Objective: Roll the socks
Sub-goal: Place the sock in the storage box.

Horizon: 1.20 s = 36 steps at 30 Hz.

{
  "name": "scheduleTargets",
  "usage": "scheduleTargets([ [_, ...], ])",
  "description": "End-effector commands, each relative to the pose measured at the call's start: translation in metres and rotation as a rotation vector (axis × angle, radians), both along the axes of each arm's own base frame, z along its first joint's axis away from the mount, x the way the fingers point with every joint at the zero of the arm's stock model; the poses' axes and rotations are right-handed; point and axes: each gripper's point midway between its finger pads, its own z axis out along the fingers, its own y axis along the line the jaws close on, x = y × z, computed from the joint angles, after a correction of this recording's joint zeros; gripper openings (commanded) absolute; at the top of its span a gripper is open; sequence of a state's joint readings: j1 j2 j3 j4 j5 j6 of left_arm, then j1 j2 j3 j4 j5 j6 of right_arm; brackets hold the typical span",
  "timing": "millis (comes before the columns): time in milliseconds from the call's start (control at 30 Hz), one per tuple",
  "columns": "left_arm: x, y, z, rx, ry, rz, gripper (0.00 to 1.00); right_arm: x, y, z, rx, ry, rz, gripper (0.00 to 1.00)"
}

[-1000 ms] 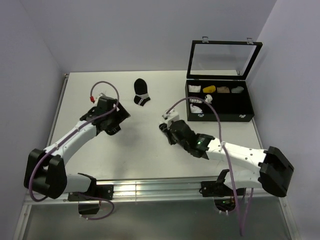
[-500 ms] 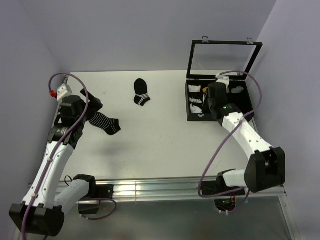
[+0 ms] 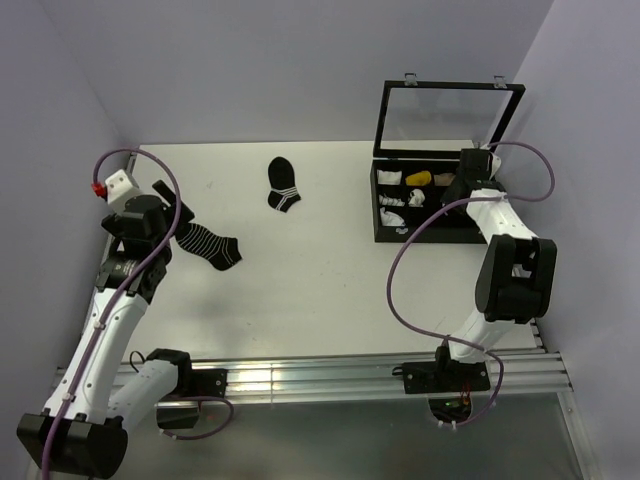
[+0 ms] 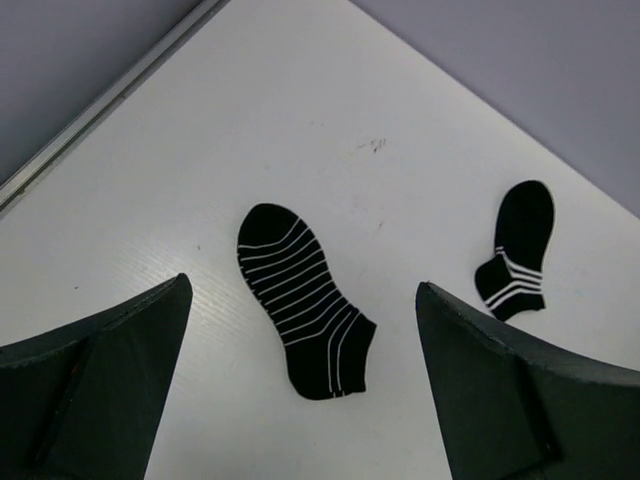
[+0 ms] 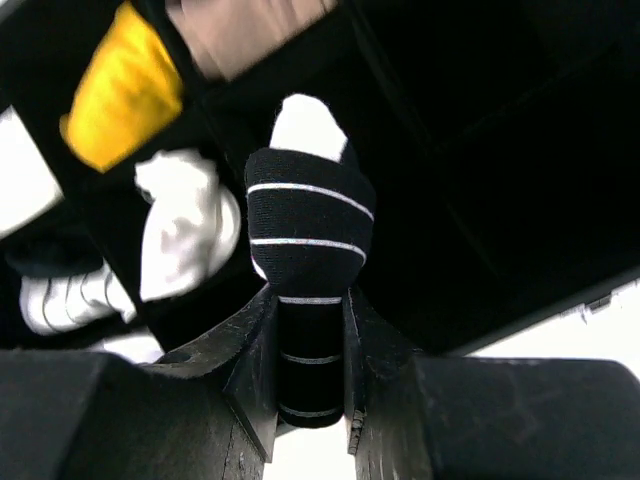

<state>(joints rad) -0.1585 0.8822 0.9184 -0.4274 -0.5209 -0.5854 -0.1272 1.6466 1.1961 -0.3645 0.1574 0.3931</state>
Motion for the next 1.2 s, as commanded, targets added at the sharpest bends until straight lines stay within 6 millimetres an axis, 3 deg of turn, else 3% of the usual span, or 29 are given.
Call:
scheduleTargets([
  [0,0.002,0.004,-0.006,0.044,0.009,0.022,0.99,0.029,-0.006,0.029,-0.009,-0.086,-0.001,0.0],
  [267,-0.003,0.006,-0.005,0.059,0.004,0.035,0.99,0.05,-0.025,0.009,-0.009,-0.009,-0.027,0.0],
  [633,-0.002,0.0,-0.008,0.063,0.013,0.012,0.99,0.024,-0.051,0.015,-0.116,-0.01,-0.174,0.0],
  [933,-0.002,0.0,-0.011,0.065,0.019,0.011,1.0,0.045,-0.05,-0.008,-0.094,0.032,-0.148,0.0],
  [1167,-0.001,0.0,-0.012,0.067,0.022,0.011,0.99,0.059,-0.034,-0.035,-0.013,0.096,-0.08,0.0],
])
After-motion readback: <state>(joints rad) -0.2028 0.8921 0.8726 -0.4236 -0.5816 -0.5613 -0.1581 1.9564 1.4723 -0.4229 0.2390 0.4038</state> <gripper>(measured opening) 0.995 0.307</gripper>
